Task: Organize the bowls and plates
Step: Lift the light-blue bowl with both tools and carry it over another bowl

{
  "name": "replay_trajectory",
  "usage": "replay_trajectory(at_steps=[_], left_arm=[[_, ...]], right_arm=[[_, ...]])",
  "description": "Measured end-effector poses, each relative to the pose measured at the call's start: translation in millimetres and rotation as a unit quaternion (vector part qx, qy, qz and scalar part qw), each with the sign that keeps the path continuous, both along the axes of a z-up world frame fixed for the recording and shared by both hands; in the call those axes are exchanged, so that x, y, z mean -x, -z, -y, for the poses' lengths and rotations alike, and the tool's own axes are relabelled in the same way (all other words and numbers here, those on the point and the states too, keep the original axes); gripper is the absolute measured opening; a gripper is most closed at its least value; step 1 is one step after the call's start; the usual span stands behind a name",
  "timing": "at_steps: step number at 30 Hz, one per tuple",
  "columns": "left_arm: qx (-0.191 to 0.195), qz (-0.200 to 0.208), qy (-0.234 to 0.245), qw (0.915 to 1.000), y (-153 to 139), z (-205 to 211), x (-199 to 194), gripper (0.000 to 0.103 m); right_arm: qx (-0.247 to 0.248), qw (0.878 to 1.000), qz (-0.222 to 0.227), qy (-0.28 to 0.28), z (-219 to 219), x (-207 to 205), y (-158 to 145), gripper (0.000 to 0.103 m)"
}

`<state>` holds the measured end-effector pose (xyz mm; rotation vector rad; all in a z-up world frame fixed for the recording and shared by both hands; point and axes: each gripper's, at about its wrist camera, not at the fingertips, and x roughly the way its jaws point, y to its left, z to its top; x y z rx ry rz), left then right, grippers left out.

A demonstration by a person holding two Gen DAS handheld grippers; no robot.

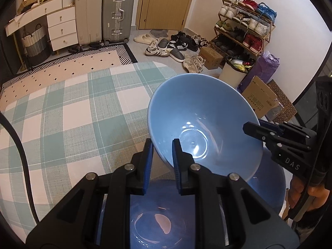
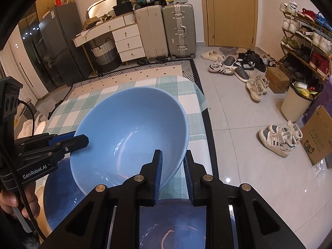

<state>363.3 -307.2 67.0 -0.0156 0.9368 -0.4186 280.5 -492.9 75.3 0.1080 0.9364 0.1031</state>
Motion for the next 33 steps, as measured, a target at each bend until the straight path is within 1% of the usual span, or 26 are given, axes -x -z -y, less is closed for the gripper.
replay_trajectory(at_steps=[12, 17, 22, 26, 33], left_arm=[[0.005, 0.035, -0.008, 0.9993, -51, -12, 37, 0.016], [0.001, 0.047, -0.009, 0.9988, -70, -17, 57, 0.016], [0.004, 0.052, -0.014, 0.9985, -84, -22, 77, 0.016], [0.004, 0.051, -0.017, 0.9985, -90, -28, 91, 0.016], [0.006, 0.063, -0.024, 0.9977, -104, -40, 118, 0.016]], right_arm=[[0.002, 0.999, 0.032, -0.009, -13, 26, -37, 0.021], [0.001, 0.999, 0.046, -0.012, -18, 40, -55, 0.021], [0.001, 0.998, 0.056, -0.016, -21, 54, -68, 0.021], [-0.001, 0.998, 0.061, -0.02, -24, 62, -74, 0.021], [-0.001, 0.997, 0.071, -0.027, -36, 80, -84, 0.021]])
